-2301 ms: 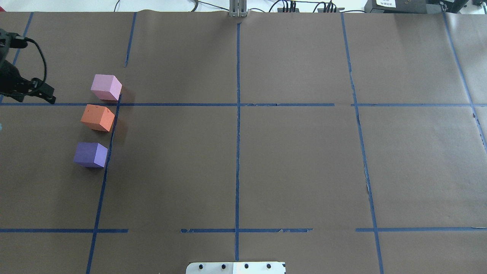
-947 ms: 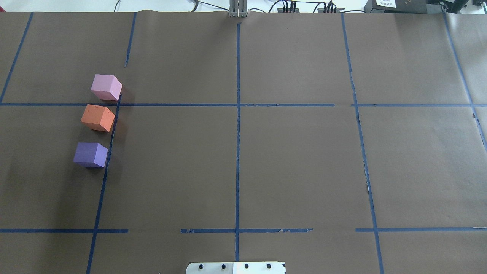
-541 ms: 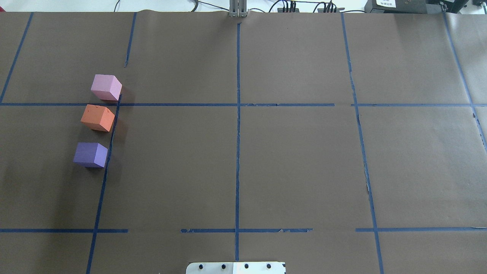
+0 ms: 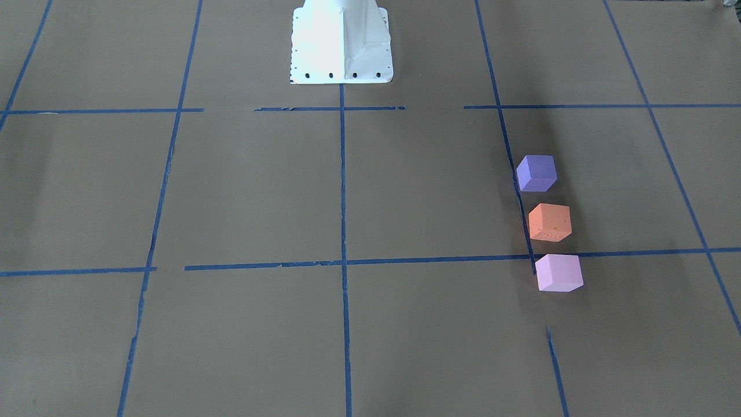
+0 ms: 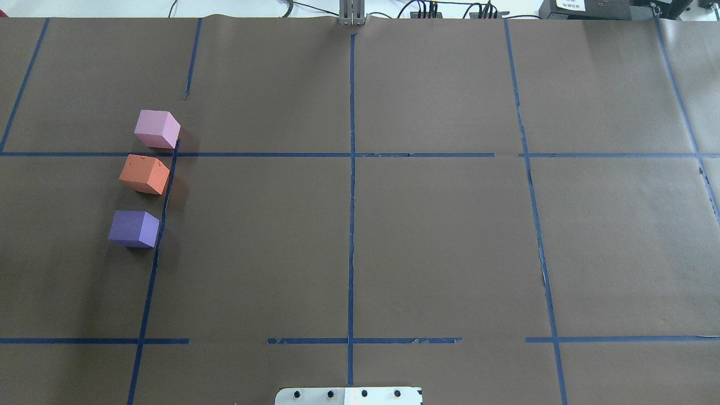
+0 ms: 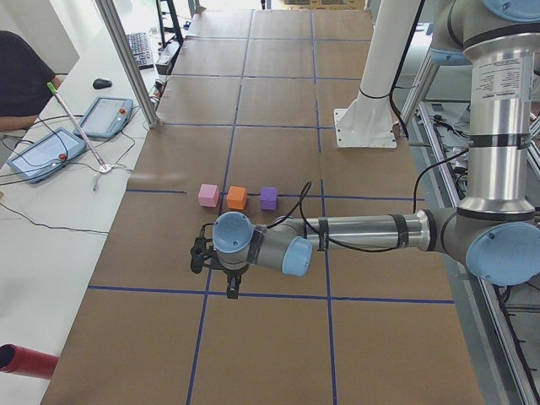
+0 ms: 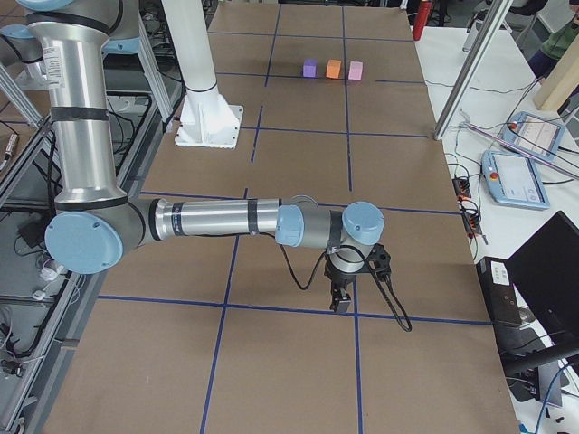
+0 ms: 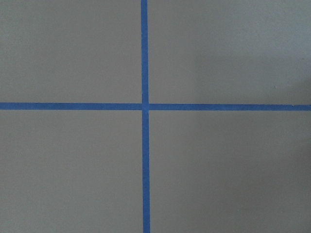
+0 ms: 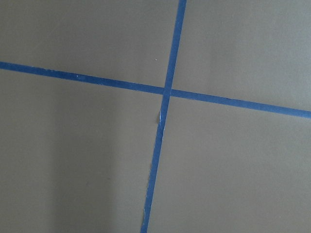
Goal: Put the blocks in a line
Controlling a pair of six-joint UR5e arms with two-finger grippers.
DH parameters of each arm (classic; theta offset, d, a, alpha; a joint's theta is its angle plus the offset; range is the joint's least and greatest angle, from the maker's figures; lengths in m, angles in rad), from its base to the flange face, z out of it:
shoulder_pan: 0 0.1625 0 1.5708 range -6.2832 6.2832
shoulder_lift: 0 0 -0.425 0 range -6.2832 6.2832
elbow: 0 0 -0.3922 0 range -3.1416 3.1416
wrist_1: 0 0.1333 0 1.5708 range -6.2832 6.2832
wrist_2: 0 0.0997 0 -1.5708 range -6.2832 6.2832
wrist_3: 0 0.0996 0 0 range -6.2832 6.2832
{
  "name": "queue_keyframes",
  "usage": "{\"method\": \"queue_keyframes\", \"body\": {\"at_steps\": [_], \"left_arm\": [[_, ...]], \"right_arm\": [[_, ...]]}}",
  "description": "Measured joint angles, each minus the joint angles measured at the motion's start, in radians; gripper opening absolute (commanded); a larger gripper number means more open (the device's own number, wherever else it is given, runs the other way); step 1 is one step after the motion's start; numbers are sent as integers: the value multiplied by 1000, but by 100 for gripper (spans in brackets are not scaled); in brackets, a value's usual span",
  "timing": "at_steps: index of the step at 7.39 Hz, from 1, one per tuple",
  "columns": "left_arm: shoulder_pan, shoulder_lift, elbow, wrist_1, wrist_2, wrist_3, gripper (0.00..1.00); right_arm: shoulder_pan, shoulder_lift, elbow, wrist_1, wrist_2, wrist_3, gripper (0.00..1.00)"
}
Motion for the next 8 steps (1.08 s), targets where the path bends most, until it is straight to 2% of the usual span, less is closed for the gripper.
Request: {"method": "queue_keyframes", "body": {"at_steps": [3,8], "left_arm": [[-30,-2,-29,27,76,53,100],[-95,-1,-86,119,144,109,100]], "right_arm": [[0,0,0,0,0,0,100],[0,1,0,0,0,0,100]]}}
